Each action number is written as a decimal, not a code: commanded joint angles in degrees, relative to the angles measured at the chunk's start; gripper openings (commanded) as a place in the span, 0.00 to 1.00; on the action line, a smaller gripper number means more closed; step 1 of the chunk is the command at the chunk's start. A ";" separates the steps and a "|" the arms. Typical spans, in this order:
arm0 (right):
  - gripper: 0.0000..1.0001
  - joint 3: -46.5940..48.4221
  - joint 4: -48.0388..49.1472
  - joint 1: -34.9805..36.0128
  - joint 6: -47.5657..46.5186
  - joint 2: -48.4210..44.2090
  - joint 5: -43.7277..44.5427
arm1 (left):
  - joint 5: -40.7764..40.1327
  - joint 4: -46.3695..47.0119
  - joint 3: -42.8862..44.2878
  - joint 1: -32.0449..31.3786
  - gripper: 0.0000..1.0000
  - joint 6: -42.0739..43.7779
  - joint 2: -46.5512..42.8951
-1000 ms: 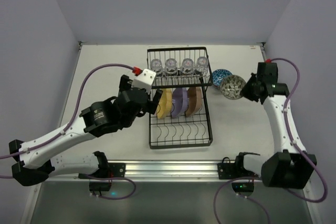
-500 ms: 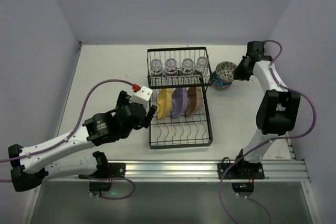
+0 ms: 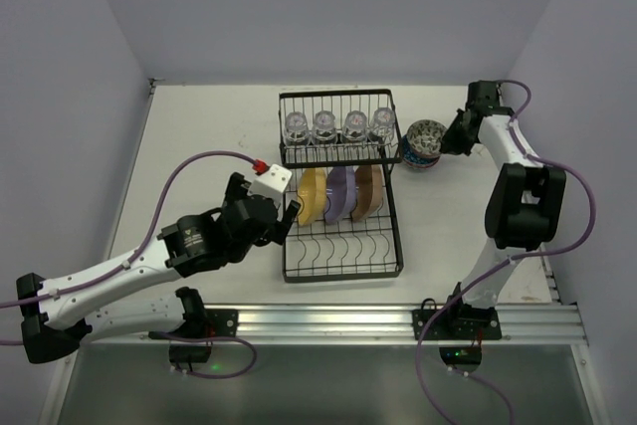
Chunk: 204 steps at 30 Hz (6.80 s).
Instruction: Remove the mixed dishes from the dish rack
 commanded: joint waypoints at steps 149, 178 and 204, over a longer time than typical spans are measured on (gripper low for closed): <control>0.97 -31.27 5.88 0.53 8.38 -86.53 -51.21 | 49.68 122.42 -40.05 26.16 0.00 -49.18 26.44; 0.92 -18.97 -10.27 14.75 -2.86 -67.20 -42.00 | 35.91 4.48 -1.13 1.84 0.00 -12.89 -3.46; 0.50 -29.16 -13.19 53.95 0.39 -49.09 -9.29 | 6.00 -1.34 17.43 -43.19 0.00 13.05 24.22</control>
